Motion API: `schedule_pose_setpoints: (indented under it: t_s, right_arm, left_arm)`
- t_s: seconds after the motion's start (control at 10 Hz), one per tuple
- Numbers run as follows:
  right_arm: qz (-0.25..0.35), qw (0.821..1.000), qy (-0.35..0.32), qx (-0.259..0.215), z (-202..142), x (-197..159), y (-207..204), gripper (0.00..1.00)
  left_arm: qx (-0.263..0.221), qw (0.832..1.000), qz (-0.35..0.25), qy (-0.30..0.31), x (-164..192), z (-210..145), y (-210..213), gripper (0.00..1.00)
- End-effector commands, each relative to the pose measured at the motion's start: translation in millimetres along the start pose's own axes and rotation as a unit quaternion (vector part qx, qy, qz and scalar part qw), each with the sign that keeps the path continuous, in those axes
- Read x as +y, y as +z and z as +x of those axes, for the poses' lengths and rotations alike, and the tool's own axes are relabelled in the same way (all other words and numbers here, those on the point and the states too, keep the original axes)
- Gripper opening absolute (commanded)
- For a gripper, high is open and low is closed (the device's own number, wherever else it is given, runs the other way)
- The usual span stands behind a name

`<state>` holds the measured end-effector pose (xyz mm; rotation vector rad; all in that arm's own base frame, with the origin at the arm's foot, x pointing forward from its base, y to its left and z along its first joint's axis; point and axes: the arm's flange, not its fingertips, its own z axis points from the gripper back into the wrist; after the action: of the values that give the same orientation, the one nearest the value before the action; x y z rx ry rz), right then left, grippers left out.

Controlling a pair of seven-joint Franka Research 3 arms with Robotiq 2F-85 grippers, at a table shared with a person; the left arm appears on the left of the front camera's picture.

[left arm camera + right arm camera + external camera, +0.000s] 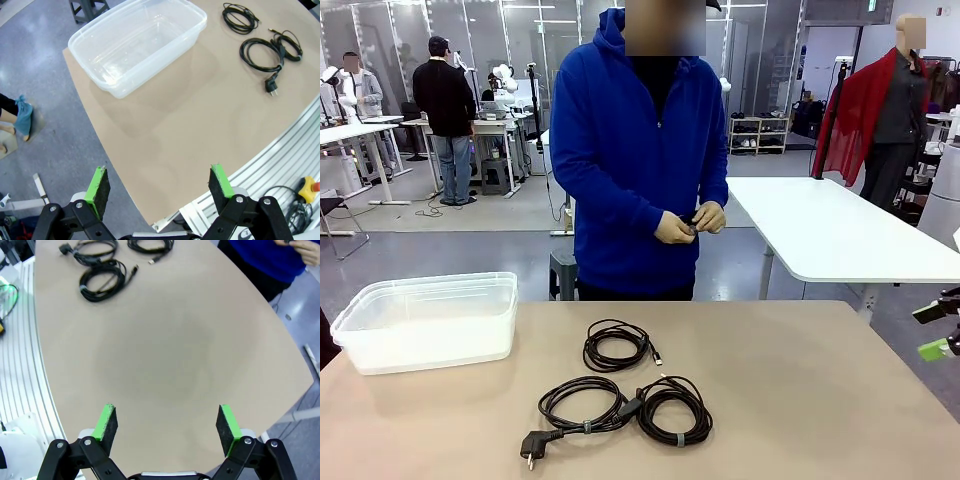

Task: Organize and store the cables.
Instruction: Place the Power Cable into the Organizing box.

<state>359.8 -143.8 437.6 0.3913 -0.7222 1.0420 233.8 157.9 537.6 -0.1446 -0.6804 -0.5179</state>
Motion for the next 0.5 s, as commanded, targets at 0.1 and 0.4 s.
schedule_pose_setpoints:
  t_s: [0.1,0.4]
  right_arm:
    - [0.014,0.997,0.007,-0.072,-4.2,0.8,6.0,1.00]
    - [0.016,0.998,-0.001,-0.067,-5.8,0.8,3.6,1.00]
  left_arm:
    - [0.005,1.000,0.004,-0.001,-0.5,0.8,-0.2,1.00]
    - [0.005,1.000,0.004,-0.001,-0.5,0.8,-0.2,1.00]
